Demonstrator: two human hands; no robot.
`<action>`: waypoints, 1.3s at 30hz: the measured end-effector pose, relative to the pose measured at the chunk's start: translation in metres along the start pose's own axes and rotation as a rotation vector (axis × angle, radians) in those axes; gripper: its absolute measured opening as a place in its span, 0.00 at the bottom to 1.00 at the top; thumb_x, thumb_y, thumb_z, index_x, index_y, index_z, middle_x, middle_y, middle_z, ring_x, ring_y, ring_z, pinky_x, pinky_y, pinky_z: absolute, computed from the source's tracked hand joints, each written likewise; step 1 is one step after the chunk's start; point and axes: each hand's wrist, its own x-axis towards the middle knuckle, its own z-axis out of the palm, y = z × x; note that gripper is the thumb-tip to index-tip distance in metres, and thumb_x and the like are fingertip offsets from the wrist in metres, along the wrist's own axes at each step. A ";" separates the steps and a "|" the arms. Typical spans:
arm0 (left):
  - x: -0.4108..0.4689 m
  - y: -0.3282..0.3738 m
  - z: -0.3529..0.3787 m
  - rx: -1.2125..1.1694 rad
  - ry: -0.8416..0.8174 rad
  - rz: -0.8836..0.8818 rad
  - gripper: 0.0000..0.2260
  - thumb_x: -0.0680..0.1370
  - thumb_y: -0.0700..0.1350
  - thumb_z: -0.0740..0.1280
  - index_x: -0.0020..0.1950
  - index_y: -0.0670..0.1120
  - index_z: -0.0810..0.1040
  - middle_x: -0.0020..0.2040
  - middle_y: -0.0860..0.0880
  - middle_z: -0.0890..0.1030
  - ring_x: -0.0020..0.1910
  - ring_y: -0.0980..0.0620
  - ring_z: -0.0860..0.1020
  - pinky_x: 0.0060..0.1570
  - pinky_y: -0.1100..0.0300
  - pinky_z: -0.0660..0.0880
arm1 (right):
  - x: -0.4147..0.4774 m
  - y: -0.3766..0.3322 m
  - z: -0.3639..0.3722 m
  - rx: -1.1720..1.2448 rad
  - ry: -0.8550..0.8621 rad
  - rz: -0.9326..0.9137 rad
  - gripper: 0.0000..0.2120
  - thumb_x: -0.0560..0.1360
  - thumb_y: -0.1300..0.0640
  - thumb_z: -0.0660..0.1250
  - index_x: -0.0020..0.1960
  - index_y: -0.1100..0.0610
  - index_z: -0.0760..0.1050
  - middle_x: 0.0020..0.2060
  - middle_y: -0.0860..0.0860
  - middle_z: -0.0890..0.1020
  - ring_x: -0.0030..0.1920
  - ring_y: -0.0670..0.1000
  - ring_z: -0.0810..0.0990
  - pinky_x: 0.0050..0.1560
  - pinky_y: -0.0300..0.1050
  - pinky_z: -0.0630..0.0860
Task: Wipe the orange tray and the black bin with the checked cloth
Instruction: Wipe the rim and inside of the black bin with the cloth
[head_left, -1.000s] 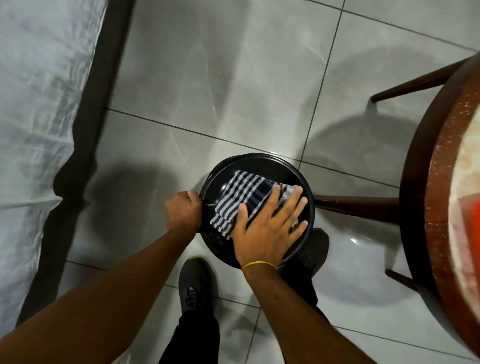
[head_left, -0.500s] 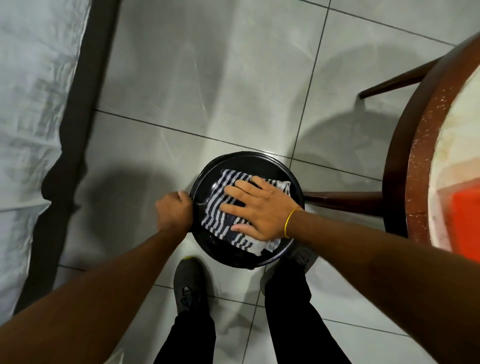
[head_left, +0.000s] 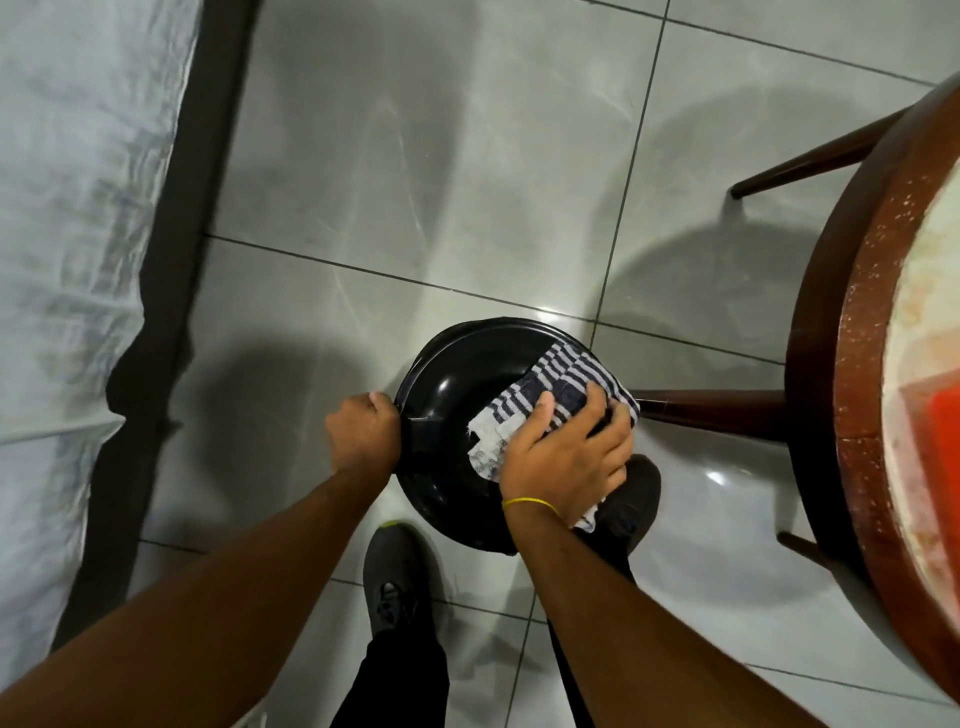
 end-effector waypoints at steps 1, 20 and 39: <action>0.000 0.001 -0.001 0.007 -0.003 0.012 0.20 0.80 0.43 0.58 0.27 0.43 0.65 0.25 0.47 0.67 0.27 0.44 0.69 0.31 0.55 0.64 | 0.000 -0.001 -0.001 0.005 -0.016 0.004 0.26 0.84 0.38 0.59 0.77 0.52 0.69 0.77 0.58 0.71 0.76 0.64 0.70 0.70 0.67 0.73; -0.008 0.007 0.003 0.012 0.031 0.010 0.21 0.80 0.47 0.55 0.27 0.45 0.64 0.25 0.48 0.66 0.25 0.51 0.66 0.26 0.59 0.60 | 0.030 -0.024 -0.004 -0.074 -0.173 -0.259 0.37 0.81 0.32 0.58 0.83 0.51 0.62 0.82 0.55 0.68 0.84 0.61 0.63 0.78 0.75 0.62; -0.015 0.006 0.006 0.000 0.085 0.027 0.14 0.73 0.51 0.53 0.32 0.48 0.71 0.33 0.41 0.80 0.32 0.38 0.79 0.34 0.51 0.75 | 0.045 -0.084 0.018 -0.308 -0.474 -1.708 0.31 0.77 0.38 0.62 0.77 0.50 0.75 0.76 0.54 0.77 0.77 0.61 0.72 0.76 0.74 0.62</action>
